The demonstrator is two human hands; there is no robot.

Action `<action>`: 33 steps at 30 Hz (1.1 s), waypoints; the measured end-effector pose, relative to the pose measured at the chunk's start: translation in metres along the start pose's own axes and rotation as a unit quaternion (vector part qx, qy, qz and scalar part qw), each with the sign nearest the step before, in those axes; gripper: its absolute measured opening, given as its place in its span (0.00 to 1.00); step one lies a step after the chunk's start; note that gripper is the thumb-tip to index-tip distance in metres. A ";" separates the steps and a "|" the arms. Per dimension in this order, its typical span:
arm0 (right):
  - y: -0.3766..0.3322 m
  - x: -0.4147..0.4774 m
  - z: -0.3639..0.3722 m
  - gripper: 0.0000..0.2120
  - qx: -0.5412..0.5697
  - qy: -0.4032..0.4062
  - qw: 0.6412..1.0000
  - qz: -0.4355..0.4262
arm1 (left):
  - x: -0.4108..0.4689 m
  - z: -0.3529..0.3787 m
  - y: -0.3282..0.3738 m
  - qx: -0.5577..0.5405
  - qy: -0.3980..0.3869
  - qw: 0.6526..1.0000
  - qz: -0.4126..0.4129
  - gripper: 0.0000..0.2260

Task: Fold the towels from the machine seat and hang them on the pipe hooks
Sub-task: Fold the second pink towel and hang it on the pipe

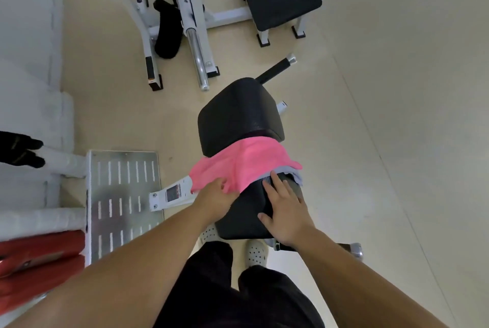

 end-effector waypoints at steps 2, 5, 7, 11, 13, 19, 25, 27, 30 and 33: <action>0.002 0.000 0.003 0.42 0.014 0.005 1.000 0.002 | 0.012 0.003 0.004 -0.020 -0.005 1.000 -0.013 0.26; 0.004 0.000 0.007 0.42 0.046 0.010 0.999 0.009 | 0.021 0.007 0.010 -0.062 -0.006 0.998 -0.017 0.19; 0.004 0.000 0.007 0.42 0.061 0.014 0.998 0.013 | 0.026 0.008 0.010 -0.088 -0.001 0.996 -0.029 0.16; 0.005 -0.001 0.007 0.43 0.076 0.011 0.997 0.012 | 0.026 0.004 0.010 -0.091 0.032 0.995 -0.026 0.06; 0.002 -0.001 0.005 0.43 0.074 0.005 0.997 0.015 | 0.020 -0.004 0.011 -0.098 0.060 0.993 -0.001 0.06; -0.014 0.000 -0.033 0.30 0.084 0.052 0.995 0.030 | -0.023 -0.035 0.031 -0.130 0.122 0.977 0.115 0.06; -0.056 -0.014 -0.137 0.21 0.107 0.237 0.964 -0.059 | -0.099 -0.075 0.063 -0.100 0.171 0.947 0.253 0.04; -0.078 -0.019 -0.162 0.25 0.106 0.233 0.959 -0.118 | -0.132 -0.087 0.071 -0.076 0.178 0.935 0.299 0.05; -0.113 -0.024 -0.183 0.25 0.122 0.177 0.954 -0.209 | -0.182 -0.105 0.072 -0.082 0.173 0.921 0.339 0.07; -0.153 -0.037 -0.197 0.17 0.130 0.132 0.939 -0.290 | -0.227 -0.127 0.059 -0.089 0.188 0.904 0.374 0.06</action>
Point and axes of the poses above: each hand's wrist, its own x-axis towards the middle knuckle, its own z-axis out of the palm, y = z × x, the point moved 6 cm from there along x, towards the middle knuckle, and after that the axes turned 12 degrees about -z, right-handed, at the moved point
